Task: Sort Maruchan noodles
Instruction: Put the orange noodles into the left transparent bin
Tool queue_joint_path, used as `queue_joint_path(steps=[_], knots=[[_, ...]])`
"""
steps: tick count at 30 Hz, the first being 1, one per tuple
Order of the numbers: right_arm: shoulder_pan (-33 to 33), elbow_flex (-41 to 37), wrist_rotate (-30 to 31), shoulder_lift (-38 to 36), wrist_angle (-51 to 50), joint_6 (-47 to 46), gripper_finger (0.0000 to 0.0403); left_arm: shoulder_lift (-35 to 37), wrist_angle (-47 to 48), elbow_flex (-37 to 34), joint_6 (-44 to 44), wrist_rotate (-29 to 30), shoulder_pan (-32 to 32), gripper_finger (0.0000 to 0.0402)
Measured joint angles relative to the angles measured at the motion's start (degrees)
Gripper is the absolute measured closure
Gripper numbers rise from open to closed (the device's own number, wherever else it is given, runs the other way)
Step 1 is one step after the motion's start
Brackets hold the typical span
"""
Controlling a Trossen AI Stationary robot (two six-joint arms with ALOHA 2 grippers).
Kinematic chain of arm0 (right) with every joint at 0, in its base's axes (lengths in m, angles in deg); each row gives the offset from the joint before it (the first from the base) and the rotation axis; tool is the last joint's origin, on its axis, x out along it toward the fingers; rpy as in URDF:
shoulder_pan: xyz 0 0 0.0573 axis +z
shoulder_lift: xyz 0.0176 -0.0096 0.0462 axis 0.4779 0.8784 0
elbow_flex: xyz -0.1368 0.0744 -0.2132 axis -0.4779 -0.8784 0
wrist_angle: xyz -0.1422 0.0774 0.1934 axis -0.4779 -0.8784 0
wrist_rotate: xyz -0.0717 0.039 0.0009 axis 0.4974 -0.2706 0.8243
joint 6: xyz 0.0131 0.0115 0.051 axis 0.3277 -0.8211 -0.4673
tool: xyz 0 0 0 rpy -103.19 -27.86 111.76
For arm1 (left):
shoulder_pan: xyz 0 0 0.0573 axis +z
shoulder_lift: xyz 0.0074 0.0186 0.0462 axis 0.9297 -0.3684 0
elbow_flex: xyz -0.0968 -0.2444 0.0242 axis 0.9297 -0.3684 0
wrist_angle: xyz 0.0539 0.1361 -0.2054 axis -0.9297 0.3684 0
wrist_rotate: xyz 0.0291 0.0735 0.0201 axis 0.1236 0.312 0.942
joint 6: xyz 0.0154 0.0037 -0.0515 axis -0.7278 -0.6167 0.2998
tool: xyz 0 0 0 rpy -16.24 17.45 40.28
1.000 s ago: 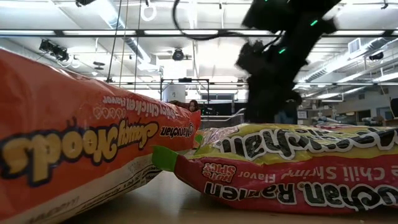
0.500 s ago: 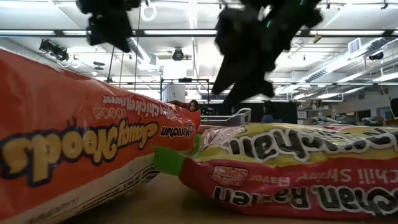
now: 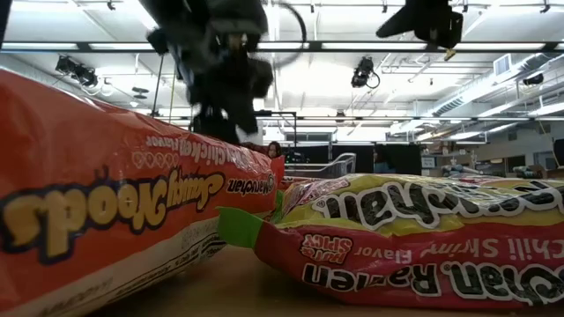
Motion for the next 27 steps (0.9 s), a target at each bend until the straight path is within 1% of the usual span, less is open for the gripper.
queue_joint_path(steps=[2, 5, 7, 10, 13, 18, 21, 27], knots=[[0.14, -0.01, 0.16, 0.07, -0.29, -0.80, 0.0193, -2.50, -1.26, 0.54, 1.11, -2.14, 0.76, 0.0169], [0.09, 0.00, -0.37, 1.09, 0.26, -1.47, 0.0193, -5.09, -1.08, 2.33, -0.18, -2.63, 0.69, 0.0169], [-0.24, -0.02, -1.91, 2.01, 0.74, -1.45, 0.0193, -6.85, -0.99, 3.33, -1.74, -2.77, 0.20, 0.0169], [-1.12, -0.07, -4.74, 2.87, 1.18, -1.49, 0.0193, -10.08, -1.35, 5.34, -2.43, -4.73, 0.00, 0.0169], [-2.18, -0.02, -6.02, 3.47, 2.69, -1.33, 0.0193, -13.16, -1.27, 6.50, -3.95, -5.31, 0.04, 0.0169], [-3.29, -0.04, -6.54, 4.17, 4.66, -1.09, 0.0193, -15.49, -1.67, 6.82, -7.08, -8.11, -1.13, 0.0171], [-3.72, 0.00, -6.49, 4.42, 6.02, -0.93, 0.0193, -15.84, -1.90, 6.81, -8.95, -8.07, -2.74, 0.0189], [-3.66, -0.01, -6.21, 3.97, 6.43, -0.71, 0.0193, -16.32, -3.28, 6.84, -8.12, -7.65, -5.85, 0.0251]])
